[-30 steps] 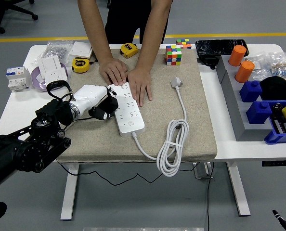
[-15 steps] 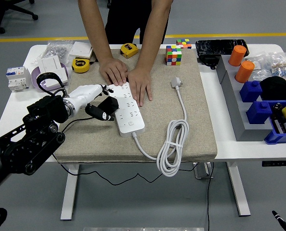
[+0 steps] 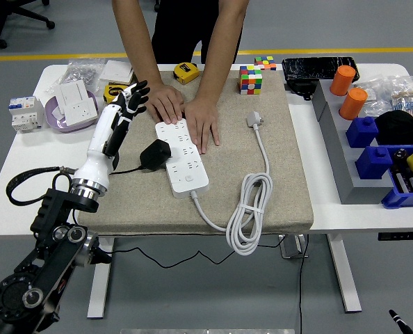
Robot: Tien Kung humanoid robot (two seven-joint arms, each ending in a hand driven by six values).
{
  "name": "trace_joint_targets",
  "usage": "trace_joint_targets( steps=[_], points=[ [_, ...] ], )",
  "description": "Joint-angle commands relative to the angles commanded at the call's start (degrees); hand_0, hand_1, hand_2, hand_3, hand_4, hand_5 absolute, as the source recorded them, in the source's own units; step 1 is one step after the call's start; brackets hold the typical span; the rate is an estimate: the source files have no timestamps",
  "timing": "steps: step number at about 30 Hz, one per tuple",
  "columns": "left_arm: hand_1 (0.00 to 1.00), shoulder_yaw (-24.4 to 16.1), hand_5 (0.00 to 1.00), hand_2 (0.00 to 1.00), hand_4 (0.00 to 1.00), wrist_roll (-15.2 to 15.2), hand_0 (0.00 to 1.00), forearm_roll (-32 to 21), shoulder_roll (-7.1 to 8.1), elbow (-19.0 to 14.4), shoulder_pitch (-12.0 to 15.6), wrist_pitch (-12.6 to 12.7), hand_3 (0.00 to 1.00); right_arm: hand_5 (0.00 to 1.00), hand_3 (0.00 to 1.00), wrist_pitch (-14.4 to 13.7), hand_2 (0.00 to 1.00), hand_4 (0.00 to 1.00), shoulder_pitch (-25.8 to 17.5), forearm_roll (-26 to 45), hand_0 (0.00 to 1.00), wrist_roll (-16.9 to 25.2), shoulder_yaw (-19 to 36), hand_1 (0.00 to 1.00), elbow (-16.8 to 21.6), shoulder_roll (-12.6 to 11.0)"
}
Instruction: Pick up the plug,place it near the board,insert it into the board,press the button
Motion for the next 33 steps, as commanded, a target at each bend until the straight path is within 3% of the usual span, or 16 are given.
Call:
trace_joint_targets(
  steps=[2,3,4,8,9,15,18,24,33],
  points=[
    [0.89,-0.8,0.998,0.861,0.998,2.0,0.895,-4.8,0.29,-0.3,1.3,0.5,0.847,0.998,0.852,0.0,0.833,0.998,-0.1,-0.1,0.902,0.0,0.2,0.883,0.0,-0.1],
    [0.994,-1.4,0.998,0.956,0.998,3.7,0.998,-5.8,0.67,-0.5,1.9,0.8,0.899,0.998,0.852,0.0,0.833,0.998,-0.2,-0.2,0.9,0.0,0.3,0.882,0.0,-0.1],
    [0.994,-1.6,0.998,0.956,0.998,4.7,0.998,-4.7,0.94,-0.7,2.2,1.1,0.899,0.998,0.852,0.0,0.833,0.998,-0.2,-0.2,0.9,0.0,0.4,0.882,0.0,-0.1],
    [0.994,-1.5,0.998,0.956,0.998,10.6,0.998,4.7,2.53,-1.4,3.5,0.8,0.899,0.998,0.852,-0.1,0.833,0.998,-0.3,-0.4,0.9,-0.1,0.8,0.882,0.0,-0.1],
    [0.998,-1.1,0.998,0.998,0.998,11.8,0.998,7.0,2.96,-1.3,3.4,0.5,0.998,0.998,0.852,-0.1,0.833,0.998,-0.3,-0.4,0.9,-0.1,0.9,0.882,0.0,-0.1],
    [0.998,2.8,0.998,0.998,0.998,18.8,0.998,21.5,5.09,1.9,1.3,-2.5,0.998,0.998,0.852,-0.2,0.832,0.998,0.0,0.2,0.9,0.0,0.5,0.882,0.0,0.0],
    [0.998,5.7,0.998,0.998,0.998,20.5,0.998,30.1,5.57,3.3,0.2,-3.5,0.998,0.998,0.852,-0.2,0.832,0.998,0.0,-0.2,0.9,-0.1,0.9,0.882,0.0,0.0],
    [0.998,7.7,0.998,0.998,0.998,21.1,0.998,42.1,4.81,5.0,-1.0,-4.1,0.998,0.998,0.852,-0.1,0.833,0.998,-0.2,-0.5,0.899,-0.2,1.4,0.882,0.0,0.0],
    [0.998,10.8,0.998,0.998,0.998,22.5,0.998,45.0,4.67,6.2,-3.0,-5.1,0.998,0.998,0.853,0.1,0.833,0.998,-0.1,-0.1,0.897,-0.2,1.0,0.879,0.0,-0.1]
  ],
)
